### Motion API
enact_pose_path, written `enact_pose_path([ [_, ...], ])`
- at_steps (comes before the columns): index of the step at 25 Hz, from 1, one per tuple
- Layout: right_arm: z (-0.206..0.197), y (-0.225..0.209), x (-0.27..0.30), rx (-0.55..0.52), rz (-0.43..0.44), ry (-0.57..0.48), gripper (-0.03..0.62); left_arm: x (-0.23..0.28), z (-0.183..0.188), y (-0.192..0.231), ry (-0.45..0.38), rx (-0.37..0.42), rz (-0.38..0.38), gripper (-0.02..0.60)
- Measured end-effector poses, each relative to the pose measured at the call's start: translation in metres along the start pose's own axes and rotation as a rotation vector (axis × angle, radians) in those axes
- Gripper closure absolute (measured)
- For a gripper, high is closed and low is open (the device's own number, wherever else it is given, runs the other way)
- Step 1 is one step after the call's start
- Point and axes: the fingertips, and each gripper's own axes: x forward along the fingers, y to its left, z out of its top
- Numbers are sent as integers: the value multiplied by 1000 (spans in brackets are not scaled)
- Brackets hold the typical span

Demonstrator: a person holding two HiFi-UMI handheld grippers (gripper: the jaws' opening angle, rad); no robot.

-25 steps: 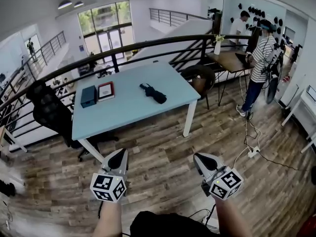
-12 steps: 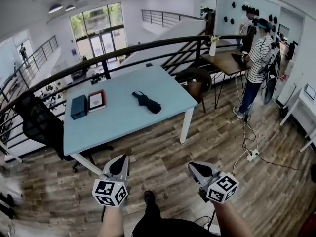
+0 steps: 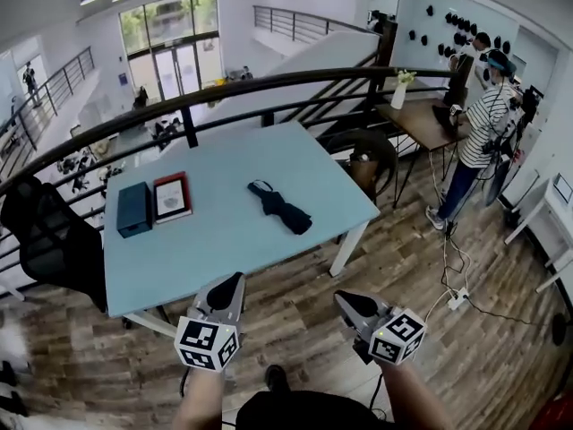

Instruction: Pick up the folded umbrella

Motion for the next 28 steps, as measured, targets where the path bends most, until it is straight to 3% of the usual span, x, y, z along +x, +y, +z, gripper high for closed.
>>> enact_pose_path([
  [4, 12, 4, 69, -9, 42, 6, 592, 20, 11, 51, -11, 3, -2, 575],
  [9, 15, -8, 114, -8, 69, 33, 592, 31, 15, 95, -31, -19, 28, 575],
  [16, 10, -46, 170, 29, 90, 66, 592, 73, -4, 140, 21, -62, 51, 575],
  [22, 5, -115, 220, 81, 102, 89, 591, 148, -14, 167, 76, -59, 47, 575],
  [28, 6, -208, 283, 120, 132, 142, 578, 243, -6, 202, 73, -48, 138, 575],
])
